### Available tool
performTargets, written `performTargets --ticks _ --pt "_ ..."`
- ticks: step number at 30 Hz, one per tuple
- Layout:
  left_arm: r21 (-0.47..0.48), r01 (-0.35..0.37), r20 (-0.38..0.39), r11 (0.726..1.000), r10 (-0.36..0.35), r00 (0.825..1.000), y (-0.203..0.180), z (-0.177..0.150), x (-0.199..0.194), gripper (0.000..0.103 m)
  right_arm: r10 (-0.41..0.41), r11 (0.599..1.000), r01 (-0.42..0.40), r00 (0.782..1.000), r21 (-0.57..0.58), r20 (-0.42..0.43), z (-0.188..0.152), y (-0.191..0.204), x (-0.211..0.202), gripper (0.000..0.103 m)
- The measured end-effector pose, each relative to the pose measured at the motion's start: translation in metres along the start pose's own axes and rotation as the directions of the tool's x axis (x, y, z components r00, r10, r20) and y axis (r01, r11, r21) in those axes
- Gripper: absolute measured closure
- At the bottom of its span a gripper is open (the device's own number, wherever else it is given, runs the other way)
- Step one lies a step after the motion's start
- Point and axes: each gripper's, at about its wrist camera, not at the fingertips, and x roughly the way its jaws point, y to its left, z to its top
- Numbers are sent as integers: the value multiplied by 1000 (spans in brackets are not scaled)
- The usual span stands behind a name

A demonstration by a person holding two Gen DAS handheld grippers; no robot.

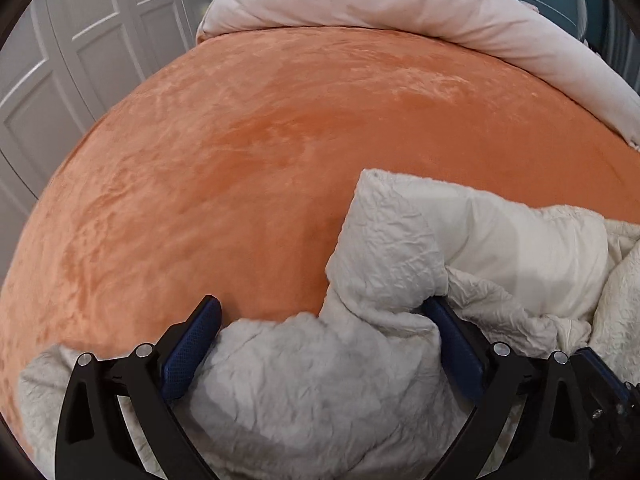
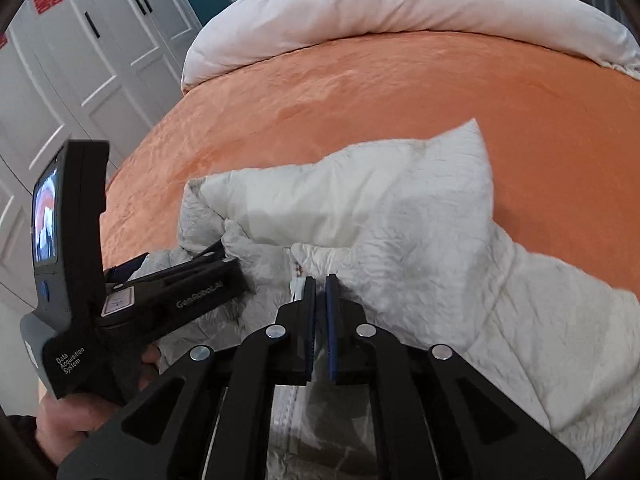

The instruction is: Fold large clothes

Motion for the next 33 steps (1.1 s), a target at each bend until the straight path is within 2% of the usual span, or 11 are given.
performTargets --ticks 3,5,8,9,12,14,16,19,24,27,33 --pt "-43 55 14 998 -54 998 10 0 -4 5 17 996 -24 996 84 86 -5 -12 -29 98" --pt "-115 120 72 986 -112 991 28 -4 -27 14 28 994 -39 994 102 109 -21 -14 -62 98" --pt "-227 255 174 940 -219 960 71 -32 -84 12 21 999 -25 996 40 88 -62 -14 -105 98" --pt "-222 264 178 939 -227 958 79 -44 -99 12 -9 1000 8 996 9 87 -77 -14 -117 98" --pt "-156 166 145 974 -143 979 97 -83 -120 12 -78 997 78 996 11 33 -105 -31 -128 101" --pt "-72 67 87 995 -60 994 104 -114 -115 9 -42 996 40 999 77 15 -116 -49 -129 103" --pt "-29 30 74 999 -28 997 111 -134 -114 8 -45 990 43 999 132 13 -116 -59 -140 103" --pt "-42 -17 79 999 20 997 125 -149 -141 9 -115 983 108 993 146 34 -116 -59 -172 98" --pt "-99 19 59 995 -13 998 154 -186 -187 9 -137 978 128 990 163 46 -158 -71 -240 82" --pt "-125 37 49 991 -31 998 175 -221 -224 9 -152 979 144 987 146 45 -193 -72 -278 62" --pt "-136 35 -3 990 -36 999 209 -289 -278 9 -185 976 186 983 113 -14 -262 -75 -337 51"
